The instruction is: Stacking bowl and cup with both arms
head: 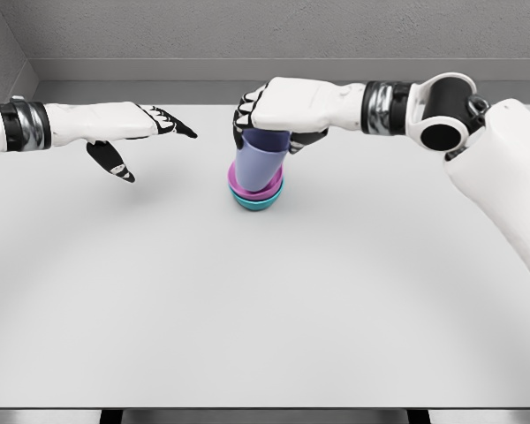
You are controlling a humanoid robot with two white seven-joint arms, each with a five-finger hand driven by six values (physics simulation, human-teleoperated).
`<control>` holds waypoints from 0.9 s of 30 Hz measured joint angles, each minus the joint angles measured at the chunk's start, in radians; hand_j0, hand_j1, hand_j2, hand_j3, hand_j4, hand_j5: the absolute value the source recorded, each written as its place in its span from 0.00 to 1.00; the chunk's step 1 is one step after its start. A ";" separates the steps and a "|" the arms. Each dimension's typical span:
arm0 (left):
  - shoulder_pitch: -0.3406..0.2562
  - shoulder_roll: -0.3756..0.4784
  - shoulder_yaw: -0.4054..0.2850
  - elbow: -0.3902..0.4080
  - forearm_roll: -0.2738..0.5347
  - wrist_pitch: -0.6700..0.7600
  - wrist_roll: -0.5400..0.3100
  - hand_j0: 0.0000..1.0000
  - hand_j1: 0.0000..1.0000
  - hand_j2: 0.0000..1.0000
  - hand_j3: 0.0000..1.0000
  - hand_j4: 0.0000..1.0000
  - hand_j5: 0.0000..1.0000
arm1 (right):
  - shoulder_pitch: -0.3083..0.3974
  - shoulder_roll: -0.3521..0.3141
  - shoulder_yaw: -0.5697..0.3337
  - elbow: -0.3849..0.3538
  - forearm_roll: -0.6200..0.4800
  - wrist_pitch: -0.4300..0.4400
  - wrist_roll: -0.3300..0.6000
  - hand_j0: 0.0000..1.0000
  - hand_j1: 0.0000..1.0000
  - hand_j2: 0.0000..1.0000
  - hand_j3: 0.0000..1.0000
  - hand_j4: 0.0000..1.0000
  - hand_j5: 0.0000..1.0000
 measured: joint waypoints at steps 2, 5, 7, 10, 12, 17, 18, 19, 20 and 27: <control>0.000 0.000 0.000 0.000 0.000 0.000 0.000 1.00 1.00 1.00 1.00 1.00 1.00 | 0.003 0.006 0.000 0.010 0.004 0.000 0.000 0.51 0.51 0.51 0.51 0.51 0.51; 0.000 0.000 0.000 0.000 0.000 0.000 0.000 1.00 1.00 1.00 1.00 1.00 1.00 | 0.005 0.013 0.000 0.028 0.011 0.000 0.000 0.51 0.51 0.51 0.51 0.51 0.51; 0.000 0.000 0.000 0.000 0.000 0.000 0.000 1.00 1.00 1.00 1.00 1.00 1.00 | 0.005 0.015 0.000 0.036 0.013 0.000 0.000 0.51 0.51 0.51 0.51 0.51 0.51; 0.000 0.000 0.000 0.000 0.000 0.000 0.000 1.00 1.00 1.00 1.00 1.00 1.00 | 0.003 0.018 0.000 0.047 0.021 0.000 0.000 0.51 0.51 0.51 0.51 0.51 0.51; 0.002 0.000 0.000 0.000 0.000 0.000 0.000 1.00 1.00 1.00 1.00 1.00 1.00 | 0.005 0.020 -0.001 0.056 0.024 0.000 0.000 0.51 0.51 0.51 0.51 0.51 0.51; 0.005 0.000 0.000 0.000 0.000 0.000 0.000 1.00 1.00 1.00 1.00 1.00 1.00 | 0.005 0.026 -0.001 0.070 0.028 0.000 0.000 0.51 0.51 0.51 0.51 0.51 0.51; 0.005 0.000 0.000 0.000 0.000 0.000 0.000 1.00 1.00 1.00 1.00 1.00 1.00 | 0.005 0.028 -0.001 0.072 0.028 0.000 0.000 0.51 0.51 0.51 0.51 0.51 0.51; 0.005 0.000 0.000 0.000 0.000 0.000 0.000 1.00 1.00 1.00 1.00 1.00 1.00 | 0.005 0.029 -0.001 0.074 0.028 0.000 0.000 0.52 0.52 0.52 0.52 0.52 0.52; 0.005 0.000 0.000 0.000 0.000 0.000 0.000 1.00 1.00 1.00 1.00 1.00 1.00 | 0.005 0.031 -0.001 0.075 0.028 0.000 0.000 0.52 0.52 0.52 0.52 0.52 0.52; 0.005 0.000 0.000 0.000 0.000 0.000 0.000 1.00 1.00 1.00 1.00 1.00 1.00 | 0.005 0.042 0.000 0.087 0.031 0.000 0.000 0.59 0.59 0.59 0.59 0.59 0.59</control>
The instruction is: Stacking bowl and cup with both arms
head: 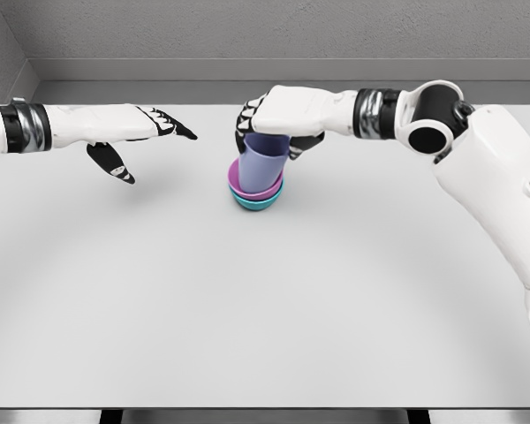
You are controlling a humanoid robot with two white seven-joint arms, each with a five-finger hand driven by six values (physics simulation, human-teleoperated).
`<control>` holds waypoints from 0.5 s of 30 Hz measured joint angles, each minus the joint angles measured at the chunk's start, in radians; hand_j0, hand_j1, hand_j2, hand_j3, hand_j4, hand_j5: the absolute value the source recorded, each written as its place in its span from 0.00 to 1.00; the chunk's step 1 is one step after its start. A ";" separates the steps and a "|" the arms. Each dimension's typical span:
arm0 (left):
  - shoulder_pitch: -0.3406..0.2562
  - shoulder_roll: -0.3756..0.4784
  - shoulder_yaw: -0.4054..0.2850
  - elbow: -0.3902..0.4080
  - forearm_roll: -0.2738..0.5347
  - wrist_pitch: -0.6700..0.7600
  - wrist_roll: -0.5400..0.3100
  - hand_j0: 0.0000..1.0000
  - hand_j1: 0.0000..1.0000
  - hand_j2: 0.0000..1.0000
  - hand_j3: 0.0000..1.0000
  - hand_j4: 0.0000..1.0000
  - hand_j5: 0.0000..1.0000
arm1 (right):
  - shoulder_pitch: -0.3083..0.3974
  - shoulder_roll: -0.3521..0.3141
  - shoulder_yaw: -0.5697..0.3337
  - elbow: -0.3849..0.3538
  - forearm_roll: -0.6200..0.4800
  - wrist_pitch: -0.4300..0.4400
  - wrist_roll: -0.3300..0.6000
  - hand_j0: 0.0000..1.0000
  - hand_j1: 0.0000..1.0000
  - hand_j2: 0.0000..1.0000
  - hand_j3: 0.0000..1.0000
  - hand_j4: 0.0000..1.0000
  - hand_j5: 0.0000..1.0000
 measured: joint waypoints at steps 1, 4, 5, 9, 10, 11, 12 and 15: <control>0.000 0.000 0.000 0.000 0.000 0.000 0.000 1.00 1.00 1.00 1.00 1.00 1.00 | 0.000 0.002 0.000 0.001 0.004 0.000 0.000 0.80 0.80 0.80 0.80 0.80 0.80; 0.000 0.000 0.000 0.000 0.000 0.000 0.000 1.00 1.00 1.00 1.00 1.00 1.00 | 0.000 0.008 -0.001 0.002 0.019 0.000 0.000 1.00 1.00 1.00 1.00 1.00 1.00; 0.000 0.000 0.000 0.000 0.000 0.000 0.000 1.00 1.00 1.00 1.00 1.00 1.00 | 0.000 0.009 -0.001 0.002 0.022 0.000 0.000 1.00 1.00 1.00 1.00 1.00 1.00; 0.000 0.000 0.000 0.000 0.000 0.000 0.000 1.00 1.00 1.00 1.00 1.00 1.00 | -0.003 0.011 -0.003 0.001 0.026 0.000 0.000 1.00 1.00 1.00 1.00 1.00 1.00; 0.000 0.000 0.000 0.000 0.000 0.000 0.000 1.00 1.00 1.00 1.00 1.00 1.00 | -0.005 0.011 -0.005 0.000 0.025 0.000 0.000 1.00 1.00 1.00 1.00 1.00 1.00; 0.000 0.000 0.000 0.000 0.000 0.000 0.000 1.00 1.00 1.00 1.00 1.00 1.00 | -0.002 0.008 -0.009 0.000 0.023 0.000 0.000 1.00 1.00 1.00 1.00 1.00 1.00; 0.000 0.000 0.000 0.000 0.000 0.000 0.000 1.00 1.00 1.00 1.00 1.00 1.00 | 0.002 0.005 -0.023 -0.001 0.022 0.000 0.000 1.00 1.00 1.00 1.00 1.00 1.00; 0.000 0.000 0.000 0.000 0.000 0.000 0.000 1.00 1.00 1.00 1.00 1.00 1.00 | 0.002 -0.015 -0.068 -0.007 0.018 0.000 0.000 1.00 1.00 1.00 1.00 1.00 1.00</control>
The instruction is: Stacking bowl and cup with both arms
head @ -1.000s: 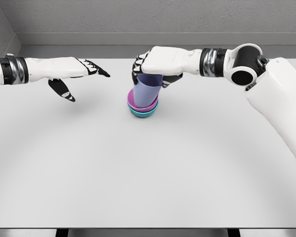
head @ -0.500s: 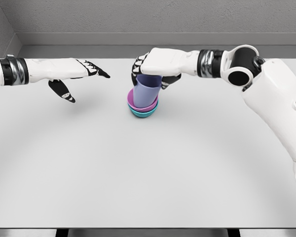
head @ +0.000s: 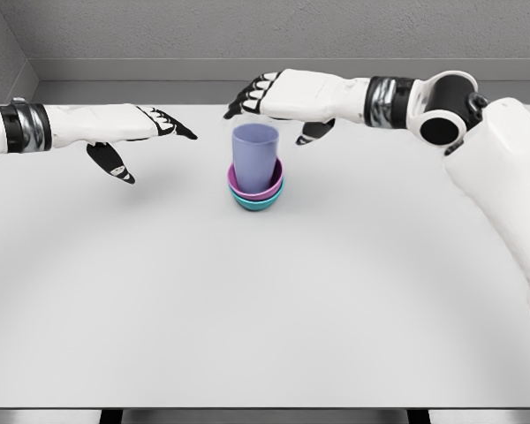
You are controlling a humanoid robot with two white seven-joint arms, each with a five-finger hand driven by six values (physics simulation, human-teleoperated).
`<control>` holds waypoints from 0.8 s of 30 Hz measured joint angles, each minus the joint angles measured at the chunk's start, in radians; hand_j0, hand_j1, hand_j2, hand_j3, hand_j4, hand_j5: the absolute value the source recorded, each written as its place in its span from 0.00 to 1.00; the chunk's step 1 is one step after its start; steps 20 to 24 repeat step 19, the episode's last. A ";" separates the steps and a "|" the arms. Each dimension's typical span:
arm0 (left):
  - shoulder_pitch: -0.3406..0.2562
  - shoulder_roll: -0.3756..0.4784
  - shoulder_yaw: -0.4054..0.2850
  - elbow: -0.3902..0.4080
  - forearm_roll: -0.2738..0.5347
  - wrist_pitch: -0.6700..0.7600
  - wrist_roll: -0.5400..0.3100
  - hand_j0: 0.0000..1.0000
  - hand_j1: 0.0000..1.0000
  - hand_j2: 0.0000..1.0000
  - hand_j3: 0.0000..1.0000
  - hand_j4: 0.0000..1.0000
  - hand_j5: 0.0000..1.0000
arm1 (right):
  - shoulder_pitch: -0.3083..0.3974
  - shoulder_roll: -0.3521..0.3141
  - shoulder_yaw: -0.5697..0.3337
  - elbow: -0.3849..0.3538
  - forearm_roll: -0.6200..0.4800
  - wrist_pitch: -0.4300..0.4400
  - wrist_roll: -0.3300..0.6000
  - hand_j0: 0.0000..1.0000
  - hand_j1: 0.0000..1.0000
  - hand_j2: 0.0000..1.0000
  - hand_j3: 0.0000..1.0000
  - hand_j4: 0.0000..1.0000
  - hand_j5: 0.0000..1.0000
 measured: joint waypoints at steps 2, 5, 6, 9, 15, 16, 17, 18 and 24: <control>0.000 0.000 0.000 0.000 0.000 0.000 0.000 1.00 1.00 1.00 1.00 1.00 1.00 | 0.002 -0.024 -0.023 -0.012 -0.002 0.000 0.000 1.00 1.00 1.00 1.00 1.00 1.00; 0.003 0.001 0.001 0.002 0.000 0.000 0.000 1.00 1.00 1.00 1.00 1.00 1.00 | 0.008 -0.068 -0.078 -0.041 -0.008 0.000 0.000 1.00 1.00 1.00 1.00 1.00 1.00; 0.015 0.001 0.001 0.004 0.000 0.000 0.000 1.00 1.00 1.00 1.00 1.00 1.00 | 0.028 -0.087 -0.095 -0.047 -0.012 0.000 0.000 1.00 1.00 1.00 1.00 1.00 1.00; 0.023 0.004 0.004 0.008 -0.001 0.000 0.000 1.00 1.00 1.00 1.00 1.00 1.00 | 0.112 -0.151 -0.162 -0.048 -0.027 -0.001 0.000 1.00 1.00 1.00 1.00 1.00 1.00; 0.037 0.007 0.008 0.014 -0.001 0.000 0.000 1.00 1.00 1.00 1.00 1.00 1.00 | 0.196 -0.248 -0.263 0.017 -0.035 -0.001 0.000 1.00 1.00 1.00 1.00 1.00 1.00; 0.037 0.008 0.008 0.015 0.000 0.000 0.000 1.00 1.00 1.00 1.00 1.00 1.00 | 0.199 -0.258 -0.277 0.024 -0.035 -0.001 0.000 1.00 1.00 1.00 1.00 1.00 1.00; 0.038 0.008 0.009 0.015 0.000 0.000 0.000 1.00 1.00 1.00 1.00 1.00 1.00 | 0.204 -0.266 -0.289 0.030 -0.035 -0.001 0.000 1.00 1.00 1.00 1.00 1.00 1.00; 0.049 0.008 0.009 0.015 -0.001 0.000 0.000 1.00 1.00 1.00 1.00 1.00 1.00 | 0.204 -0.272 -0.302 0.033 -0.036 0.000 0.000 1.00 1.00 1.00 1.00 1.00 1.00; 0.051 0.008 0.009 0.015 -0.001 0.000 0.000 1.00 1.00 1.00 1.00 1.00 1.00 | 0.206 -0.277 -0.311 0.036 -0.036 0.000 0.000 1.00 1.00 1.00 1.00 1.00 1.00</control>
